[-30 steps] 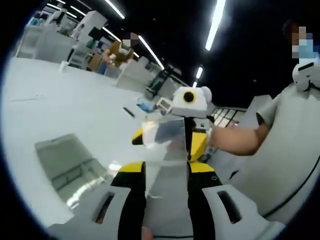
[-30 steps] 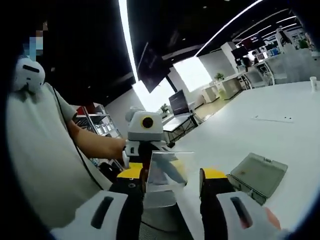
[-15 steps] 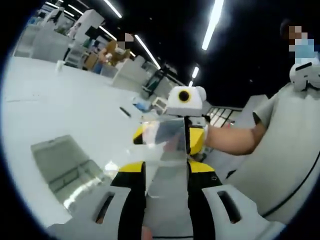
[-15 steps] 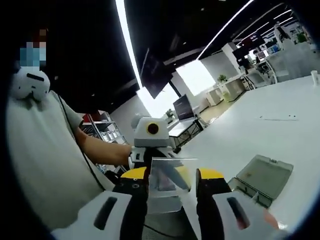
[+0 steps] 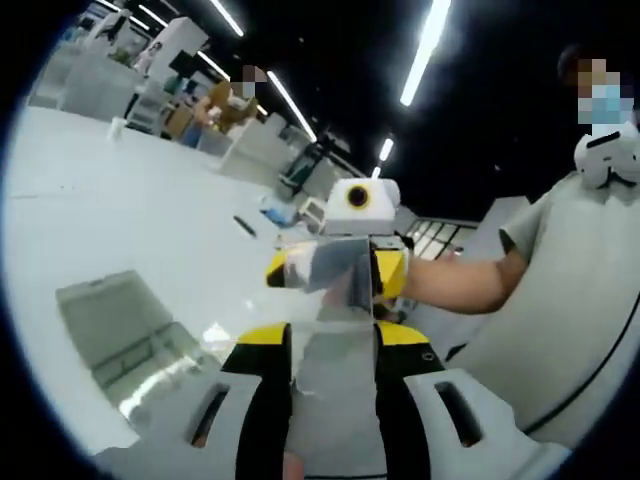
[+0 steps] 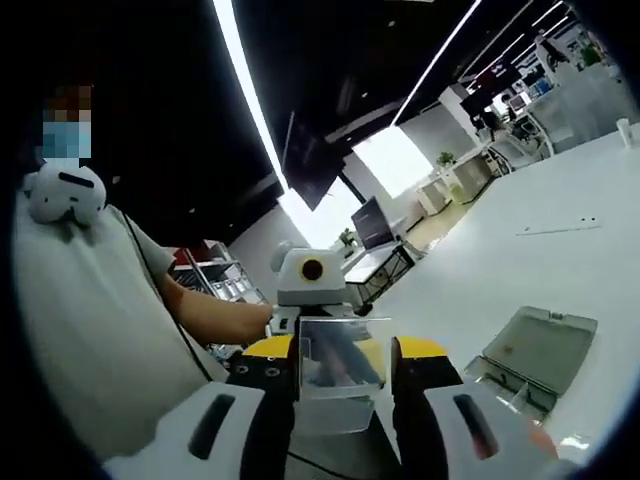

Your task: Insert the divider into the dual guide fixture by aligning both edges with the guide slots and pushing it downward to the bottom, including one-sided entry, uneven engagement, binding, and posture correction.

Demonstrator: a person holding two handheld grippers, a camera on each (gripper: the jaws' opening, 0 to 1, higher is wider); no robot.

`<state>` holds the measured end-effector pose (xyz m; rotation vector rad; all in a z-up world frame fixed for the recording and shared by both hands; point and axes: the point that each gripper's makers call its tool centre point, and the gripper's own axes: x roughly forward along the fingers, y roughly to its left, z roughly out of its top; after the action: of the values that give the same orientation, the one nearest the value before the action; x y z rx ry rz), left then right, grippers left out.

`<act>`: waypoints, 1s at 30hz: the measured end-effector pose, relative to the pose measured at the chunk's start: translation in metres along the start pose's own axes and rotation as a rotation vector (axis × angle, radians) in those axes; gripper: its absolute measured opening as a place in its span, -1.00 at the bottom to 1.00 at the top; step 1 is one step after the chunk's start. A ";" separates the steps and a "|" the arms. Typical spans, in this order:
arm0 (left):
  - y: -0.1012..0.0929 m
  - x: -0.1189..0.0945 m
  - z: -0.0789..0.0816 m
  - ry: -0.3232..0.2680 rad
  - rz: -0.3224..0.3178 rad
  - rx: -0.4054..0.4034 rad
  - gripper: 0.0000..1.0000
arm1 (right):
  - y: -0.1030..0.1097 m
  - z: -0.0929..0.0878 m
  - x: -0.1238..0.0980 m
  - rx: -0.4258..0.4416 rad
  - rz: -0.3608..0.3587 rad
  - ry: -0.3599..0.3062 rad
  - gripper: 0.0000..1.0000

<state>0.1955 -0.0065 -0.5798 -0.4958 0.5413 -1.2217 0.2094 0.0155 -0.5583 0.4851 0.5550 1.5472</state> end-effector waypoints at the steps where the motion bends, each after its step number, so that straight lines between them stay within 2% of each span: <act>1: 0.000 0.000 0.000 0.000 -0.001 -0.001 -0.43 | 0.000 0.000 0.000 0.003 0.001 -0.001 -0.31; 18: 0.000 0.000 0.000 -0.006 -0.012 -0.018 -0.43 | -0.001 0.004 0.001 0.035 0.016 -0.036 -0.34; 30: 0.001 -0.001 0.003 -0.038 -0.022 -0.047 -0.41 | -0.001 0.007 0.001 0.028 -0.015 -0.060 -0.36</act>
<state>0.1982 -0.0054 -0.5776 -0.5646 0.5340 -1.2202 0.2149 0.0167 -0.5532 0.5459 0.5337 1.5075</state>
